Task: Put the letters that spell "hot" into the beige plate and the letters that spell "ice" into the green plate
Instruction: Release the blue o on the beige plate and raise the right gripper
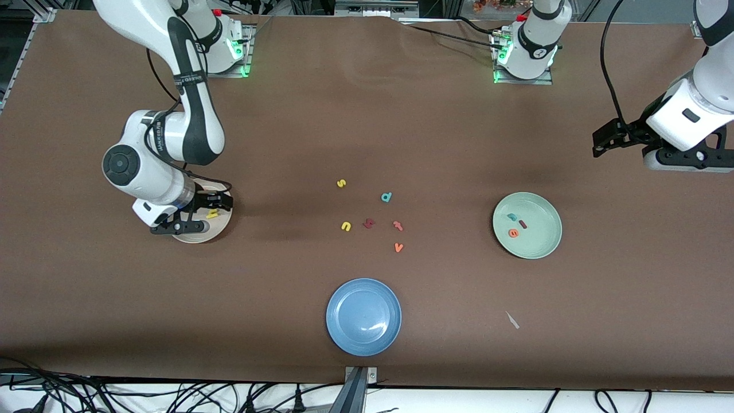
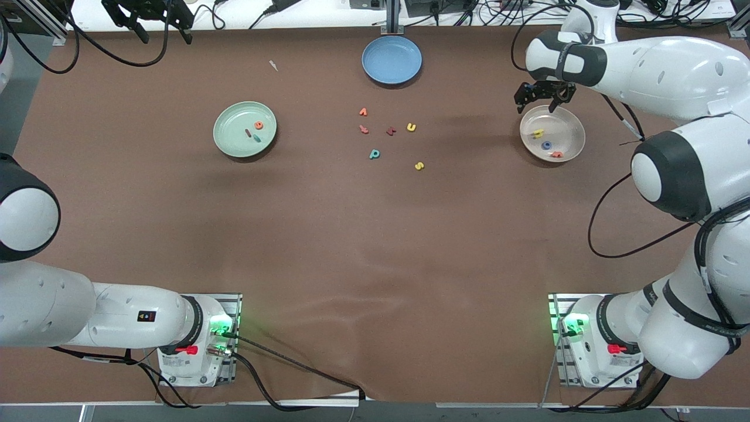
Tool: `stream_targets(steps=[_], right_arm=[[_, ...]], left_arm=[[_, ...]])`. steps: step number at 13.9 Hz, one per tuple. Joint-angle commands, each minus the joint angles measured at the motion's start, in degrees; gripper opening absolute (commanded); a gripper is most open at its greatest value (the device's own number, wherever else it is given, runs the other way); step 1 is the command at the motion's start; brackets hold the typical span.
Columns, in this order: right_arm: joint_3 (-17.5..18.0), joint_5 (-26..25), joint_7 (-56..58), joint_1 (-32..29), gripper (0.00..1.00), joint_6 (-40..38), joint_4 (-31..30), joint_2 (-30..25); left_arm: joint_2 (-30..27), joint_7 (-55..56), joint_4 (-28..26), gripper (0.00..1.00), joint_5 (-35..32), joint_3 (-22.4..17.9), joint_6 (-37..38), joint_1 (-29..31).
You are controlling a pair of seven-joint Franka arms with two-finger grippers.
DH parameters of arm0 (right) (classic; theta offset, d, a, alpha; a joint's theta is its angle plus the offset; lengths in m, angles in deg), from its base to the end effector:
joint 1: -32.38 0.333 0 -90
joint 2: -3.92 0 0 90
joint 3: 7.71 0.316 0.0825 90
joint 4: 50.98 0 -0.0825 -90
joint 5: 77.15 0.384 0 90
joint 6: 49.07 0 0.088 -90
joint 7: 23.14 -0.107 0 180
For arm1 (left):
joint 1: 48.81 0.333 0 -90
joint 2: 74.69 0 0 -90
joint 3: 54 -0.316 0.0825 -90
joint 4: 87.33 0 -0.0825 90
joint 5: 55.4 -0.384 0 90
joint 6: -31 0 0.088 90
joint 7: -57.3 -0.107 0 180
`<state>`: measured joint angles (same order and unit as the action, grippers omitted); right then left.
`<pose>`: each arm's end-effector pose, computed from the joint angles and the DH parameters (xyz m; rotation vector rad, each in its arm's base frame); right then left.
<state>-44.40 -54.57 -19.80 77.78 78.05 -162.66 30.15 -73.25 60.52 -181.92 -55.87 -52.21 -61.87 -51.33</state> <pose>0.5948 0.1204 0.2783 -3.1091 0.0059 0.1128 0.5614 -0.0413 0.5769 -3.1293 0.0308 0.0854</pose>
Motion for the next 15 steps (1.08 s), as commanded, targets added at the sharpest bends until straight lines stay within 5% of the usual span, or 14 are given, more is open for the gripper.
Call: stream_targets(steps=[1, 7, 11, 12, 15], right_arm=[[0.04, 1.15, -7.89, -0.14, 1.00, -2.39, 1.64, 0.31], [1.61, 1.41, -14.60, -2.50, 1.00, -13.38, 9.91, 0.23], [28.55, -1.38, -14.78, -28.38, 1.00, -12.77, 10.34, -5.03], [31.13, -4.62, -14.34, -32.09, 1.00, -13.20, 10.34, -6.96], [31.42, -13.76, -14.16, -33.62, 1.00, -16.63, 9.90, -14.69]], left_arm=[[0.93, 0.64, 1.68, 1.00, 1.26, 0.32, 1.54, 0.23], [0.49, 2.13, 3.52, 1.00, 0.82, 4.63, 5.83, 0.14], [0.75, 1.52, 5.29, 1.00, 0.82, 3.66, 9.63, 1.02], [0.66, 1.35, 5.37, 1.00, 0.82, 3.49, 9.28, 1.11], [1.19, 1.26, 4.41, 1.00, 1.09, 3.40, 4.30, 2.08]])
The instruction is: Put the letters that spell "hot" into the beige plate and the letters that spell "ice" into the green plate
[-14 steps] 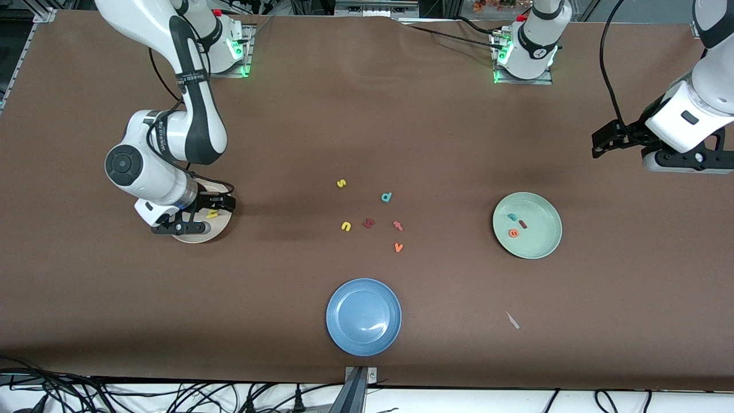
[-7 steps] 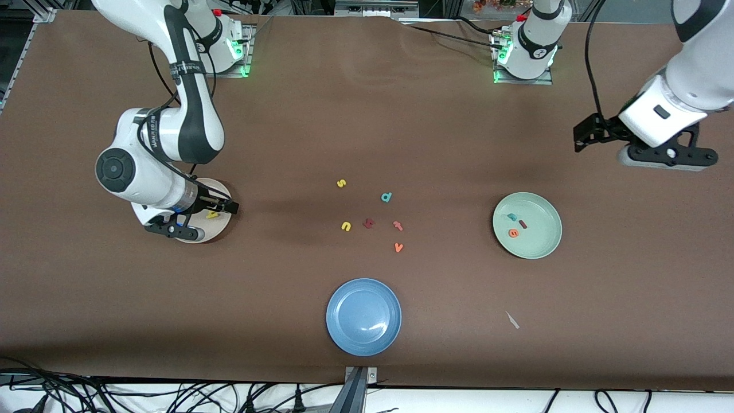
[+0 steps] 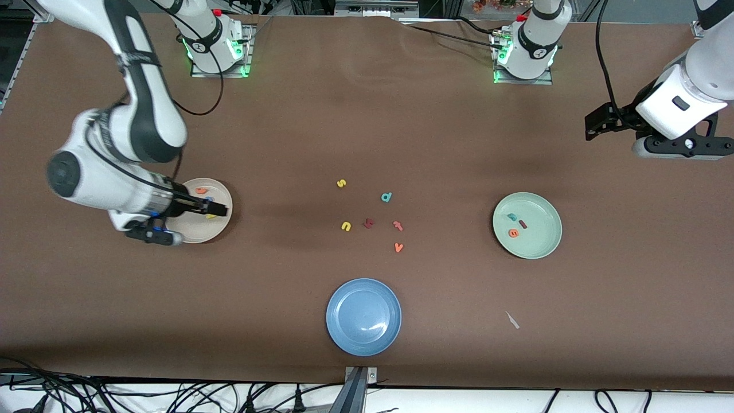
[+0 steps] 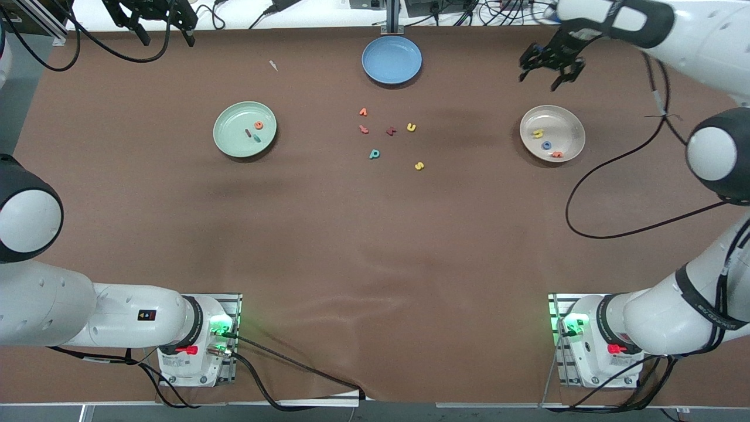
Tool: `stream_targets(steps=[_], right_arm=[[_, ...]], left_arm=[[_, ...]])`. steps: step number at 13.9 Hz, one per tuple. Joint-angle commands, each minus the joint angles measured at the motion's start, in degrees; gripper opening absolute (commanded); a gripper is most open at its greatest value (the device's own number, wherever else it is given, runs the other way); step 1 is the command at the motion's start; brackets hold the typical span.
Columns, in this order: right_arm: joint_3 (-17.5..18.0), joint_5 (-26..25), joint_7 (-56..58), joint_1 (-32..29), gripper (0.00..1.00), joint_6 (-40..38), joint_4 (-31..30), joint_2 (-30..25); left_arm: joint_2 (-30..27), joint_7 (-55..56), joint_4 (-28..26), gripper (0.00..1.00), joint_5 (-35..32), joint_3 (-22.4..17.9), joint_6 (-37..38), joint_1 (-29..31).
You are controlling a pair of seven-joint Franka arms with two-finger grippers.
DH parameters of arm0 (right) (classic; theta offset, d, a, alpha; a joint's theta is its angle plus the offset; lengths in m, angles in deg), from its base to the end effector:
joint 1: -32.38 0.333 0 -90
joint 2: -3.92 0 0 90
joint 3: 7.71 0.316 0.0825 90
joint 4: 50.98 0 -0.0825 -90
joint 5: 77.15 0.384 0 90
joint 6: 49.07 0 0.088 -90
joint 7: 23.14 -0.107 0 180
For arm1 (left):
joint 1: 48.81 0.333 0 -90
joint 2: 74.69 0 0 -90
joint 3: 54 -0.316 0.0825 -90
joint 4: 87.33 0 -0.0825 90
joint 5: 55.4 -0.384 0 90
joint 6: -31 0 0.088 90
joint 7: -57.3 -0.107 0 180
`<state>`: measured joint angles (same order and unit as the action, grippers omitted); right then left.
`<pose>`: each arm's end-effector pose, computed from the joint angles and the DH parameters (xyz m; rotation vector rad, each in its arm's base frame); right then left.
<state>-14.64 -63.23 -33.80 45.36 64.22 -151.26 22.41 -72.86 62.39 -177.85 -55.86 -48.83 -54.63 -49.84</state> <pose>0.6271 0.0876 0.3815 -2.9595 0.2712 0.1738 0.5514 -0.0582 0.5964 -3.1195 0.0302 0.1813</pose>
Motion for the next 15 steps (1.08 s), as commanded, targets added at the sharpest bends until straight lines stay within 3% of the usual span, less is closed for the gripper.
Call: stream_targets(steps=[1, 3, 8, 11, 15], right_arm=[[1.66, -9.40, -0.15, -1.38, 1.00, -3.25, -1.50, -9.41], [1.66, -13.83, -0.06, -1.47, 1.00, -7.09, -1.06, -13.90], [1.83, -13.66, 0.02, -4.89, 1.00, -17.74, 5.44, -19.28], [4.55, -15.59, -0.06, -7.17, 1.00, -18.63, 6.15, -21.21], [4.65, -14.98, -0.06, -7.80, 1.00, -17.66, 6.15, -21.22]], left_arm=[[1.93, -0.61, 0.43, 1.00, 0.99, 0.01, -4.70, 0.76], [2.65, -0.61, 0.78, 1.00, 0.90, 0.01, -5.42, 1.20], [2.30, -0.79, 1.31, 1.00, 1.34, 0.37, -2.97, 3.05], [3.08, -0.53, 1.31, 1.00, 0.73, 0.54, -3.83, 2.35], [5.28, -0.61, 1.57, 1.00, 0.73, 0.45, -4.54, 2.78]])
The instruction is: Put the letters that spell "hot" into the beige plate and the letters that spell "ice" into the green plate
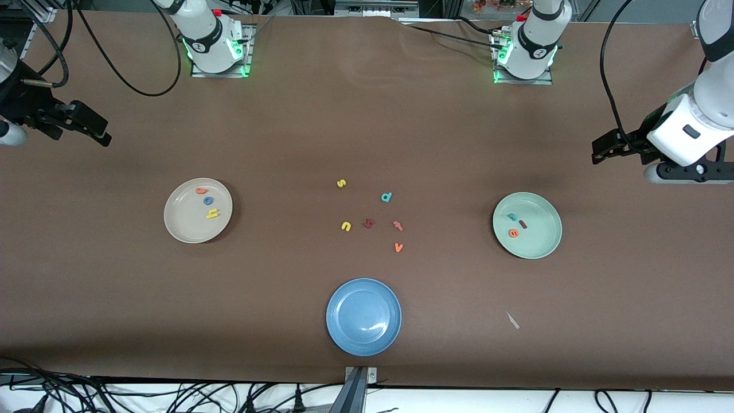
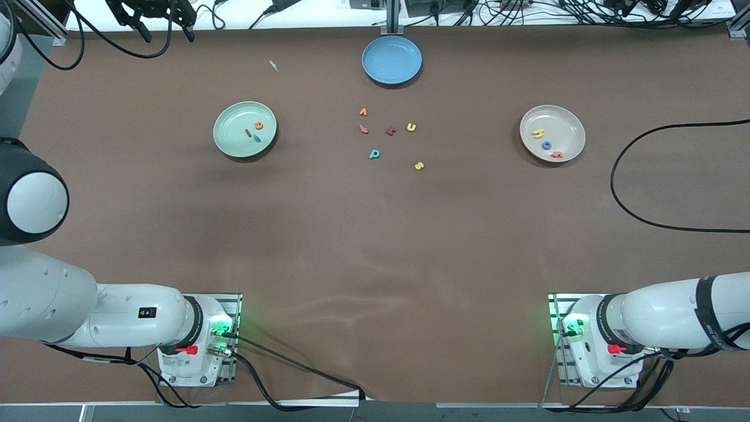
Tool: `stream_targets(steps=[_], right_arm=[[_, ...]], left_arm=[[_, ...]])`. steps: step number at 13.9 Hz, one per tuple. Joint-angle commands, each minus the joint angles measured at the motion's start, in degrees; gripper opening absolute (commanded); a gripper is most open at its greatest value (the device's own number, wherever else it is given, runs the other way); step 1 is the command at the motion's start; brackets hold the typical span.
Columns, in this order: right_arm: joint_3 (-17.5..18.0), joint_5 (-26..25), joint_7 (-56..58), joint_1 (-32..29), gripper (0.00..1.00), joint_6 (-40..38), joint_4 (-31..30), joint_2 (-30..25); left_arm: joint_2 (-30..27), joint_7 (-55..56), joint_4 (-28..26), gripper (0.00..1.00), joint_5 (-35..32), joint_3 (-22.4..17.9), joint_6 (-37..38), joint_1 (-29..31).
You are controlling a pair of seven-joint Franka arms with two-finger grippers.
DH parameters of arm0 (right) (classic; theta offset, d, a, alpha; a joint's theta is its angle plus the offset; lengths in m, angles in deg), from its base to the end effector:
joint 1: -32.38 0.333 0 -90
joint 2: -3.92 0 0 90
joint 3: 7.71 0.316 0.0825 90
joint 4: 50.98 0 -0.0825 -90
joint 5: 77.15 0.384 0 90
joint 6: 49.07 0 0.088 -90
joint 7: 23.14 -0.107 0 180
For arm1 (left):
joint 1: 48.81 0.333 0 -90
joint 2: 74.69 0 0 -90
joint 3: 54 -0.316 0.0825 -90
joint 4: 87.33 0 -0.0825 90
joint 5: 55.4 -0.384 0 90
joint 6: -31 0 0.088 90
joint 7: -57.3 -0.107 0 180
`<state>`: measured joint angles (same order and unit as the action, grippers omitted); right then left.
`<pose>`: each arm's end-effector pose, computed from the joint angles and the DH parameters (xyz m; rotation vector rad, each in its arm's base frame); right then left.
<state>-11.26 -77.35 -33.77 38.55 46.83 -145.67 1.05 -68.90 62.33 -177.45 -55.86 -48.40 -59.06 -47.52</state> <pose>0.5479 0.0239 0.6225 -3.1242 0.2184 -0.1107 0.5796 -0.0402 0.5664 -3.1311 -0.0190 0.1589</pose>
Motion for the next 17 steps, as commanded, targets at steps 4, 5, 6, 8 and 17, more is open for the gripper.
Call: stream_targets(steps=[4, 5, 6, 8, 17], right_arm=[[1.18, -0.77, -0.10, -0.64, 1.00, -1.49, 0.56, 1.11], [1.18, -0.85, -0.10, -0.73, 1.00, -1.76, 0.56, 1.20], [1.09, -0.85, -0.01, -0.73, 1.00, -1.85, 0.47, 1.11], [1.09, -0.85, -0.19, -0.73, 1.00, -1.85, 0.64, 1.11], [1.18, -0.85, -1.24, -0.29, 1.00, -3.17, 0.73, 1.11]], left_arm=[[1.06, -0.46, 1.17, 1.00, 0.81, 0.03, 0.76, 0.65], [0.97, -0.46, 1.26, 1.00, 0.81, 0.02, 0.76, 0.82], [0.97, -0.46, 1.26, 1.00, 0.81, 0.11, 0.76, 0.56], [0.97, -0.28, 1.26, 1.00, 0.81, 0.37, 0.76, 0.21], [0.97, -0.90, 1.17, 1.00, 1.08, 0.11, 1.11, 0.91]])
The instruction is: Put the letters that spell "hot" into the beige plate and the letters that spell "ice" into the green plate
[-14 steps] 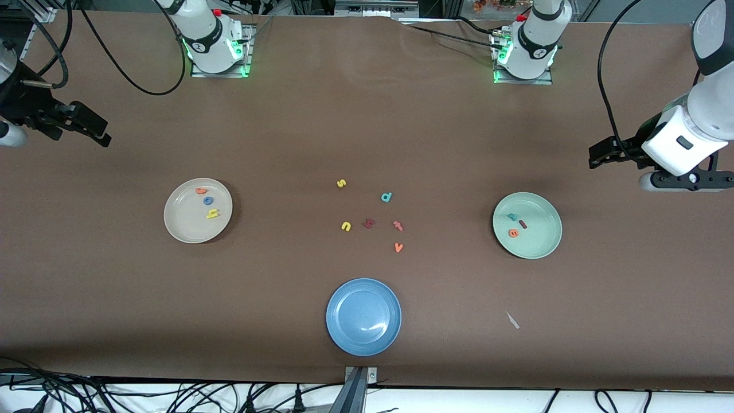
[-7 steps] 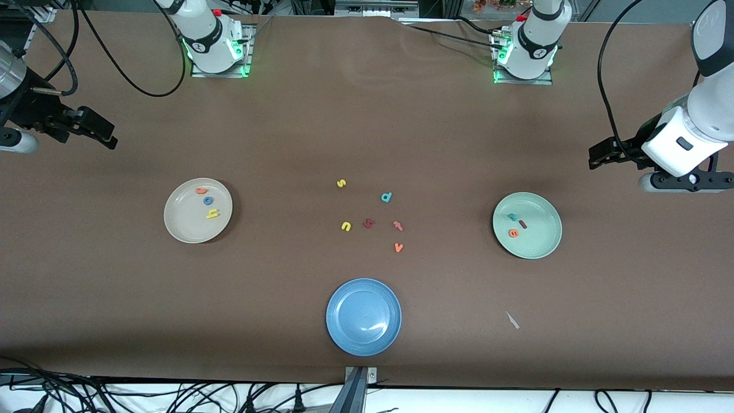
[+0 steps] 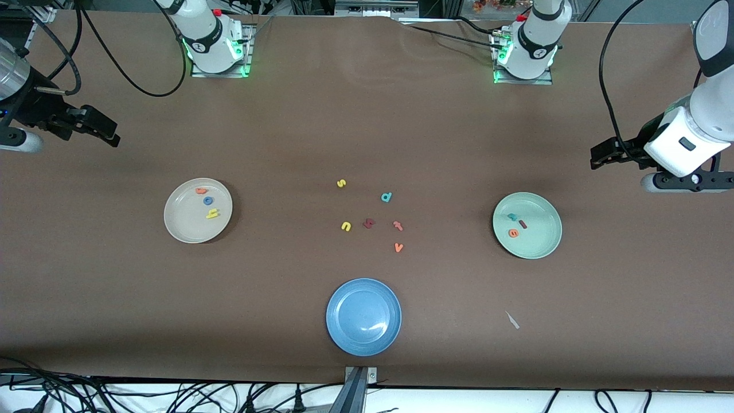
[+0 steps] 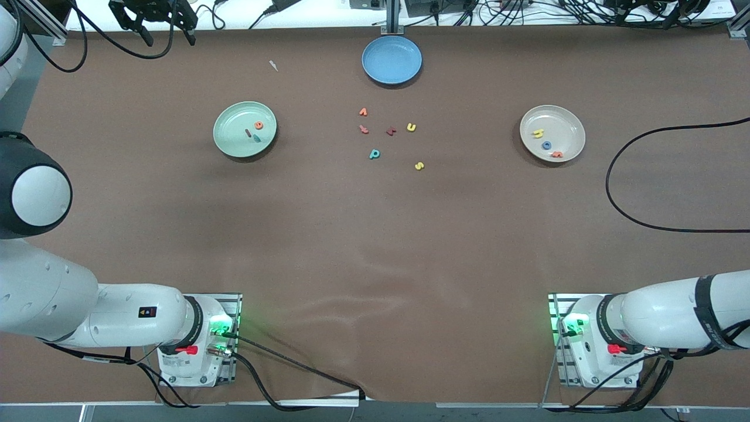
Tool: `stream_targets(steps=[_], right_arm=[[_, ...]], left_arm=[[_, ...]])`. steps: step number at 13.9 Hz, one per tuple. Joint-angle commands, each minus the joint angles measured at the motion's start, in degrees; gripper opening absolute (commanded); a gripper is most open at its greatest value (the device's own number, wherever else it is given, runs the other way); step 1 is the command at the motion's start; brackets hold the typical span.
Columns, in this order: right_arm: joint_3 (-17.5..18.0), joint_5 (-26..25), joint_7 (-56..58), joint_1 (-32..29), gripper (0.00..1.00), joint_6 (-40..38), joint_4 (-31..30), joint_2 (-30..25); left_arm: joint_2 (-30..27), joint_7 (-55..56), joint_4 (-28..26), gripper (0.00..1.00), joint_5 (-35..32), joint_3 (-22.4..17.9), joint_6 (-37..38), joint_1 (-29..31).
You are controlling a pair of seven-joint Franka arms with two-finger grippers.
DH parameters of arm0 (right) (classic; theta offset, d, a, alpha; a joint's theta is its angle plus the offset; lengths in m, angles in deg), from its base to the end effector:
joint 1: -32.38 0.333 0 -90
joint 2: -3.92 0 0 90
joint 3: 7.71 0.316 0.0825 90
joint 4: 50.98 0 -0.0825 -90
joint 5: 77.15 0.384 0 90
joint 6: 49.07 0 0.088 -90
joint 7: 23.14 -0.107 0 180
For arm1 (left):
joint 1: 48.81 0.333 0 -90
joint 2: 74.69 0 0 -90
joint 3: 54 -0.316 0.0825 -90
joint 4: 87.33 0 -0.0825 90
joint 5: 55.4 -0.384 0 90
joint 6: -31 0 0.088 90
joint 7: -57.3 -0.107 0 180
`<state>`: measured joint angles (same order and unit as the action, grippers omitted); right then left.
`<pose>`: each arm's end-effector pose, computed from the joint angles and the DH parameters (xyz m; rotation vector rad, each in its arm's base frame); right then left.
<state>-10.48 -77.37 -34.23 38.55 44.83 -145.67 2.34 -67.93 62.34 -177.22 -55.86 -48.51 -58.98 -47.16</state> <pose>0.5502 0.0319 0.6069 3.1337 -0.2102 0.0219 0.5839 -0.0354 0.5584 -3.1305 -0.0321 0.1814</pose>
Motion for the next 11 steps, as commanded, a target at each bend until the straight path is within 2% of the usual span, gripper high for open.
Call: stream_targets(steps=[1, 11], right_arm=[[0.05, -0.84, -0.69, -0.37, 1.00, -1.17, 0.74, -0.17], [-0.21, -0.84, -0.34, -0.73, 1.00, -1.17, 0.56, -0.09]], left_arm=[[0.01, -0.91, 0.95, 1.00, 1.08, 0.32, 1.03, 0.46], [0.01, -0.91, 0.95, 1.00, 1.17, 0.32, 1.03, 0.37]])
